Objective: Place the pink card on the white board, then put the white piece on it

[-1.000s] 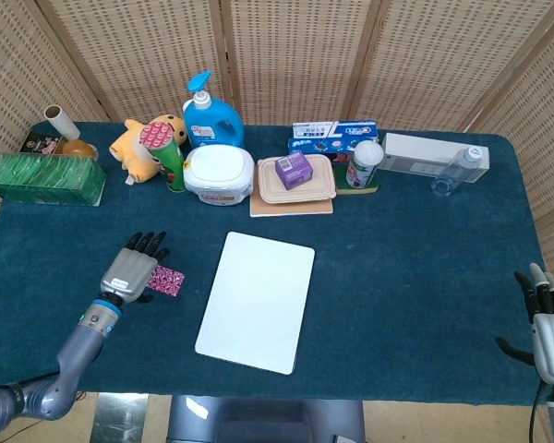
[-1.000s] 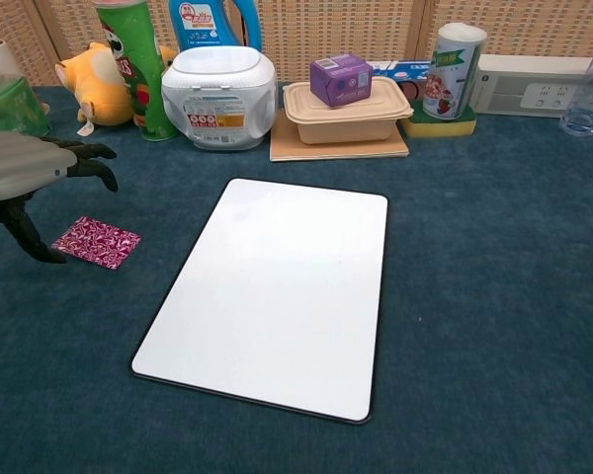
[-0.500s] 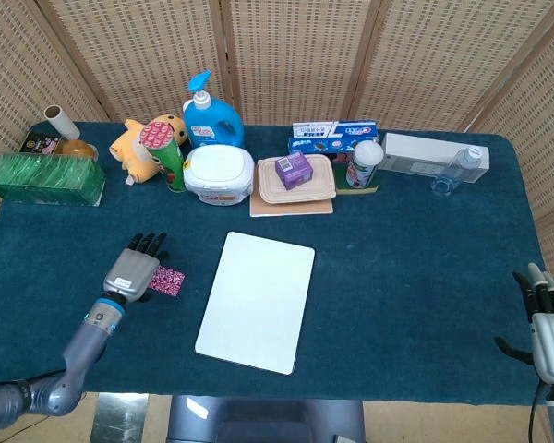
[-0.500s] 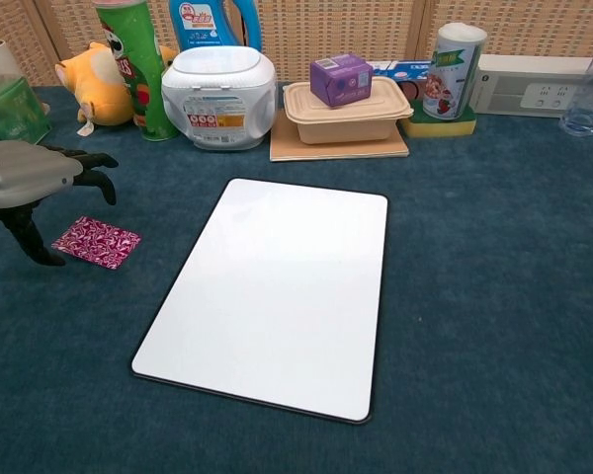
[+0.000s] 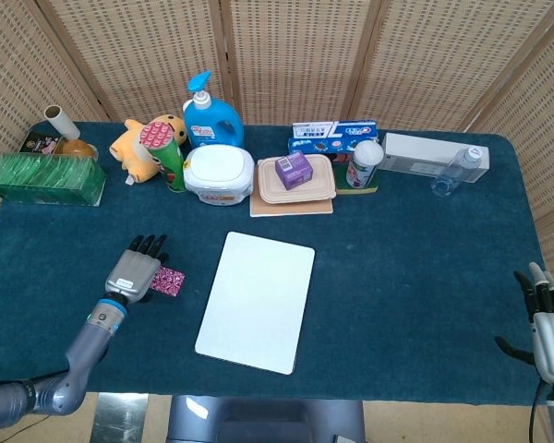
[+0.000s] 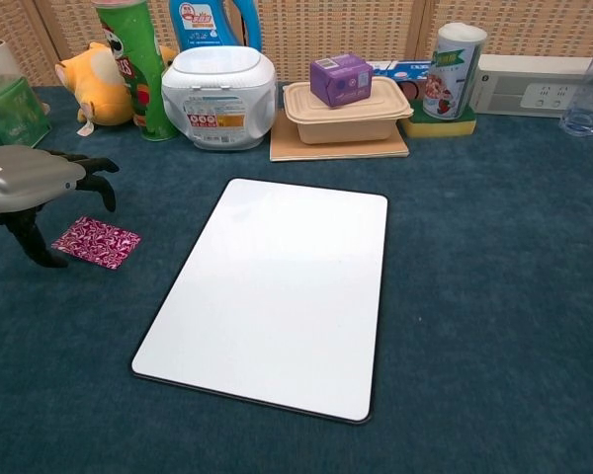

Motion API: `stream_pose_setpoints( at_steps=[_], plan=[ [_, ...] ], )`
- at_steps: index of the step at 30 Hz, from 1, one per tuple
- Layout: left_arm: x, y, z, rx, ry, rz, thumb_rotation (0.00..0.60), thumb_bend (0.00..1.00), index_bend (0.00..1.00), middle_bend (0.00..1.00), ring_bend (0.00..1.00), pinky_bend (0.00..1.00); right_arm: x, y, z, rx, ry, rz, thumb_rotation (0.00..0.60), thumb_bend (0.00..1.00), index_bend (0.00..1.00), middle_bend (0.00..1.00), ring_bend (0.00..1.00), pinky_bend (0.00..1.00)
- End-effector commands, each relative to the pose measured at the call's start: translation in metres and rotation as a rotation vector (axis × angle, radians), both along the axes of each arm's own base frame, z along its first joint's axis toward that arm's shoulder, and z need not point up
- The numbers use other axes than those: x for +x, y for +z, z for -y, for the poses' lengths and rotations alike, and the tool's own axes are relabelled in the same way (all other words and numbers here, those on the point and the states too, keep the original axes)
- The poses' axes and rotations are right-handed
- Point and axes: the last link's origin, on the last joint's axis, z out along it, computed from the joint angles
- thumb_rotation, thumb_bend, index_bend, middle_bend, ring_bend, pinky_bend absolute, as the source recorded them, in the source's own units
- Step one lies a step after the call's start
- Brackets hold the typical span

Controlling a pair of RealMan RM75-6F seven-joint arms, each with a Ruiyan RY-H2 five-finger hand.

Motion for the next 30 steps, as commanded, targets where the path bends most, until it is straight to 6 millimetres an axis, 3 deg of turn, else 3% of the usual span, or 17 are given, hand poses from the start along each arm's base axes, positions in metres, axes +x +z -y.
stream_pose_setpoints(
  at_steps=[1,6,14,30],
  plan=[
    [0.000,-0.001,0.000,0.000,0.003,-0.003,0.600,0.16,0.25,0.00,0.00,0.06,0.000,0.000,0.000,0.001,0.000,0.000,0.600,0.00,0.06,0.00,0.00,0.00],
    [-0.001,-0.005,-0.002,-0.002,0.010,-0.013,0.600,0.18,0.28,0.00,0.00,0.06,0.001,-0.001,0.000,0.003,0.006,0.002,0.600,0.00,0.06,0.00,0.00,0.00],
    [-0.003,-0.008,-0.004,0.006,0.023,-0.021,0.600,0.20,0.45,0.00,0.00,0.06,0.000,-0.001,0.001,0.003,0.010,0.006,0.600,0.00,0.06,0.00,0.00,0.00],
    [0.010,0.003,-0.006,0.036,0.008,0.033,0.600,0.20,0.46,0.00,0.00,0.06,0.000,-0.002,0.001,0.007,0.014,0.005,0.600,0.00,0.06,0.00,0.00,0.00]
  ],
)
